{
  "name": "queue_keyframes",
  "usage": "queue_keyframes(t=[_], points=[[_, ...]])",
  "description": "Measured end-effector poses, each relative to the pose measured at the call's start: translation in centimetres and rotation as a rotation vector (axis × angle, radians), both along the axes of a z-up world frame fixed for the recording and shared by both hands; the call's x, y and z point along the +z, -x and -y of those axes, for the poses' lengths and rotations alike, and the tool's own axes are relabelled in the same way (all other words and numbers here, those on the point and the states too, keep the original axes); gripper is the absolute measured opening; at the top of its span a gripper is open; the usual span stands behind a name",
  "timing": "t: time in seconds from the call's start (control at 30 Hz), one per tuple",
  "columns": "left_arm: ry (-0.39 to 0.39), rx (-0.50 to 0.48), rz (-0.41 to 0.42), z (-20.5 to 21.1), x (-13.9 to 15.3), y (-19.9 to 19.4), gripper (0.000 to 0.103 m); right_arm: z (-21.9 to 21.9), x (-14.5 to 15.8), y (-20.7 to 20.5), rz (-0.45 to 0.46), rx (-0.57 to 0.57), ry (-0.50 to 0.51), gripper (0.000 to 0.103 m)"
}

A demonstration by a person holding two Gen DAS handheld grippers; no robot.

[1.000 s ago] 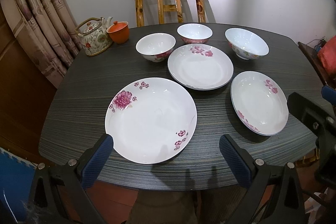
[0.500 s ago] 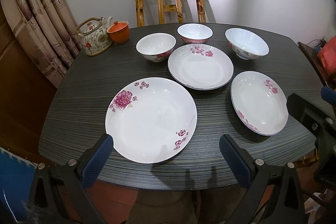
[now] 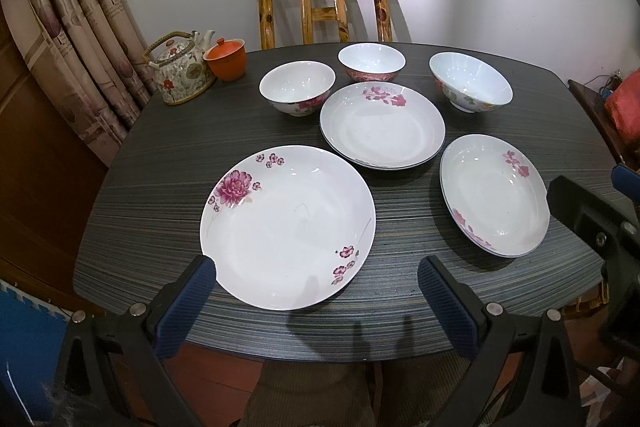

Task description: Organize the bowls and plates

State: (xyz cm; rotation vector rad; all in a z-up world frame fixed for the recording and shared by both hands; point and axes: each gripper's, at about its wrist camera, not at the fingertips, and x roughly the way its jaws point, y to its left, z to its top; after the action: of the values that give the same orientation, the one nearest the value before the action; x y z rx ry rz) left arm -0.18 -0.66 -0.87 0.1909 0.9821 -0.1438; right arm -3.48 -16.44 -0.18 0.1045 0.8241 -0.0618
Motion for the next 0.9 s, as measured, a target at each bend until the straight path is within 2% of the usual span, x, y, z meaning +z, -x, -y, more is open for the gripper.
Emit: queue_keyframes(t=[0.33,0.5,0.7,0.77,0.9], points=[[0.042,0.002,-0.022,-0.6,-0.5,-0.5,0.103,-0.2,0.0,0.0,0.001,0.014,-0.012,0.103],[0.086,0.031,-0.060,-2.4,-0.8,-1.7,0.103,-0.6,0.1,-0.2,0.003,0.038,-0.015,0.102],[0.139,0.081,-0.077,-6.2,-0.9,-3.6,0.102,-1.1,-0.3,-1.3,-0.019,0.091,-0.055,0.093],[0.146,0.108,-0.082,-7.7,-0.9,-4.2,0.098,-1.3,-0.8,-2.0,-0.039,0.119,-0.070,0.087],[0.182,0.163,-0.124,-10.5,-1.7,-5.7,0.078,-1.9,-1.8,-3.4,-0.087,0.160,-0.106,0.083]])
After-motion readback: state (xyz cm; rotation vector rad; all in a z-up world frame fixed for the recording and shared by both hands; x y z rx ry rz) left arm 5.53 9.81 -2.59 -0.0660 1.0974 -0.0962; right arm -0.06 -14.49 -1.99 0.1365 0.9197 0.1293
